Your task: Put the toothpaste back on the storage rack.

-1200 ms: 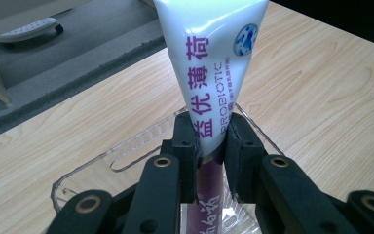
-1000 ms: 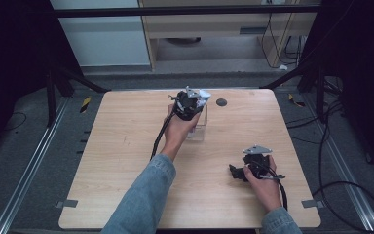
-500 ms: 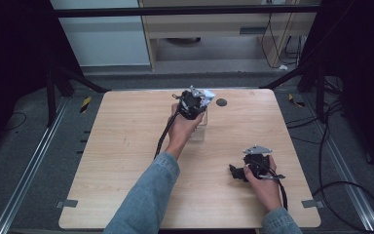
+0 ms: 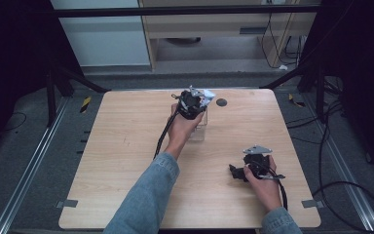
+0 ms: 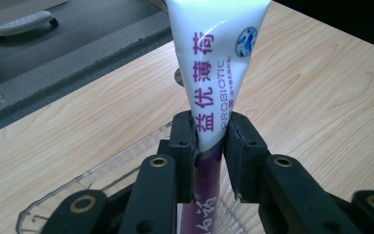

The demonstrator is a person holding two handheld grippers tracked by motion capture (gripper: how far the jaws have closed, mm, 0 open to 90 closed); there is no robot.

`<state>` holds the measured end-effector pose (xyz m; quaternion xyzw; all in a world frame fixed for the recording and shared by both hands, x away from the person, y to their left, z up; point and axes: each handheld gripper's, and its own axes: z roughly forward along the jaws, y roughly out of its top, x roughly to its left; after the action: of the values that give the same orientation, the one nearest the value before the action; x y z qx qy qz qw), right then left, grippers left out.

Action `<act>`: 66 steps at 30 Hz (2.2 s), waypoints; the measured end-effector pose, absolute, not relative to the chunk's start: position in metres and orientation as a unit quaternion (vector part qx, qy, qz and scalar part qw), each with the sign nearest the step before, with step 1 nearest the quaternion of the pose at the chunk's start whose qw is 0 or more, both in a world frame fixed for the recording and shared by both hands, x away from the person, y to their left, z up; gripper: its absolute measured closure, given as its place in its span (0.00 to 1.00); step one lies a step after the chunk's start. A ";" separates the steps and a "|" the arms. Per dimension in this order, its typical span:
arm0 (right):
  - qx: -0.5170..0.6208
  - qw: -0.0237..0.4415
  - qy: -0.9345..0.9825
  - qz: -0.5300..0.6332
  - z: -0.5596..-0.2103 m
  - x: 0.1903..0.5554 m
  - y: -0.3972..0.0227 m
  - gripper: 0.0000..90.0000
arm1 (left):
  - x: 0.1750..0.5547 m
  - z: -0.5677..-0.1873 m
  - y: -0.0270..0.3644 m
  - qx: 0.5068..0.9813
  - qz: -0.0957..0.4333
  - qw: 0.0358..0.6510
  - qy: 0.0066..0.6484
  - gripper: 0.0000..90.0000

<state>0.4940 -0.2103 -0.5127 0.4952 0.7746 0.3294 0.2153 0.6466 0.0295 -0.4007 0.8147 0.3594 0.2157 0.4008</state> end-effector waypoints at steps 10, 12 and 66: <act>0.496 0.214 0.774 0.330 -0.513 0.494 -0.210 0.01 | 0.643 -0.401 0.031 0.815 0.218 0.404 0.354 0.81; 0.496 0.214 0.774 0.330 -0.513 0.494 -0.210 0.01 | 0.642 -0.401 0.031 0.814 0.218 0.406 0.354 0.81; 0.499 0.213 0.773 0.329 -0.512 0.494 -0.209 0.01 | 0.593 -0.386 0.055 0.838 0.205 0.413 0.290 0.38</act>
<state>0.4943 -0.2094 -0.5123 0.4989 0.7731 0.3286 0.2132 0.5928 0.0549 -0.3864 0.8384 0.2903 0.2049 0.4134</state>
